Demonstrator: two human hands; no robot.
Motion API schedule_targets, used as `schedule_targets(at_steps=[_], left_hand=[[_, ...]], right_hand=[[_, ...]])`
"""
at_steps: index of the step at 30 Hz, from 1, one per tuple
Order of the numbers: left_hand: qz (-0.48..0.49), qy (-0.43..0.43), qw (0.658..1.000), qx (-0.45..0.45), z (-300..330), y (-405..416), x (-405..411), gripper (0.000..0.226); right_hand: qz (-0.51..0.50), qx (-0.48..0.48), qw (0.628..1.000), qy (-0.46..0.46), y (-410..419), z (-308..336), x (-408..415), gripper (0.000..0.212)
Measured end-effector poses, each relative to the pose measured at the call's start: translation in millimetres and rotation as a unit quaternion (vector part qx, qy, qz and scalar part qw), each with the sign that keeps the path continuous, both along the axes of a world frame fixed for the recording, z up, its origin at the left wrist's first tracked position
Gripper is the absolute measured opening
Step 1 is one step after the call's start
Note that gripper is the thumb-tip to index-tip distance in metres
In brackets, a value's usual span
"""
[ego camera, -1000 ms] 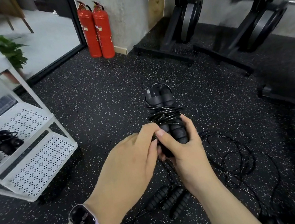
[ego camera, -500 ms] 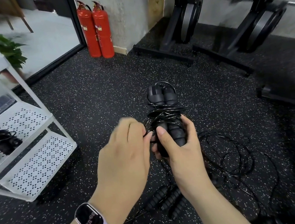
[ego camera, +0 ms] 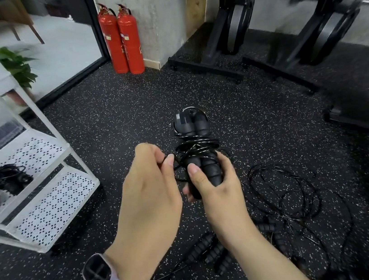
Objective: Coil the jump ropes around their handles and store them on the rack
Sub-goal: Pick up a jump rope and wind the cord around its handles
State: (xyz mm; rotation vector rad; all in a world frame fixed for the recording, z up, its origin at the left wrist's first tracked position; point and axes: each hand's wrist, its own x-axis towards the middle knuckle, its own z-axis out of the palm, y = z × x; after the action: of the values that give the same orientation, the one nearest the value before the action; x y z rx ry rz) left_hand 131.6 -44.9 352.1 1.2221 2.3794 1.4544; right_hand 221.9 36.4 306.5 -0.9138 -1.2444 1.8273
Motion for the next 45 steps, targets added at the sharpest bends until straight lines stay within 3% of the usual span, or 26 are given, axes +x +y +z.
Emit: schedule_targets(at_steps=[3,7,10,14,17,23,26,29,31,33,35,37,39,42,45], left_hand=[[-0.005,-0.033,0.999,0.01,1,2,-10,0.013],[-0.07,0.029,0.997,-0.021,1,-3,-22,0.009],[-0.065,0.05,0.995,-0.056,-1,-2,-31,0.009],[-0.018,-0.051,0.997,-0.049,0,3,-44,0.012],[-0.062,-0.1,0.992,-0.051,1,3,-43,0.013],[-0.091,-0.121,0.988,-0.04,-2,0,-47,0.037],[-0.049,-0.205,0.977,-0.026,-9,1,-52,0.038],[-0.07,-0.402,0.912,-0.037,-16,3,-55,0.041],[-0.124,-0.468,0.874,-0.04,-20,4,-52,0.05],[-0.132,-0.463,0.876,-0.024,-22,8,-44,0.052],[-0.079,-0.452,0.888,0.012,-23,13,-40,0.042],[-0.038,-0.473,0.879,0.051,-26,15,-41,0.033],[-0.025,-0.491,0.868,0.069,-26,14,-46,0.032],[-0.011,-0.464,0.883,0.071,-26,8,-53,0.033],[0.011,-0.428,0.901,0.072,-24,-2,-65,0.034]], right_hand=[[0.003,0.019,1.0,-0.01,-2,-1,-2,0.05],[0.022,0.038,0.998,-0.053,-4,-3,-1,0.048],[0.081,0.011,0.993,-0.081,-5,-4,0,0.044],[0.118,-0.045,0.989,-0.075,-3,-6,1,0.033],[0.128,-0.135,0.982,-0.034,-1,-6,0,0.037],[0.131,-0.181,0.974,0.015,4,-3,2,0.035],[0.124,-0.164,0.978,0.023,7,-2,3,0.048],[0.129,-0.122,0.984,0.02,7,-2,3,0.055],[0.129,-0.074,0.989,-0.014,7,-5,1,0.059],[0.128,-0.006,0.99,-0.062,6,-6,0,0.067],[0.154,0.079,0.981,-0.089,4,-3,0,0.066],[0.18,0.129,0.968,-0.121,3,2,-3,0.064],[0.176,0.124,0.969,-0.119,3,4,-9,0.054],[0.151,0.102,0.979,-0.092,3,5,-28,0.038],[0.152,0.104,0.98,-0.07,-5,4,-52,0.052]])
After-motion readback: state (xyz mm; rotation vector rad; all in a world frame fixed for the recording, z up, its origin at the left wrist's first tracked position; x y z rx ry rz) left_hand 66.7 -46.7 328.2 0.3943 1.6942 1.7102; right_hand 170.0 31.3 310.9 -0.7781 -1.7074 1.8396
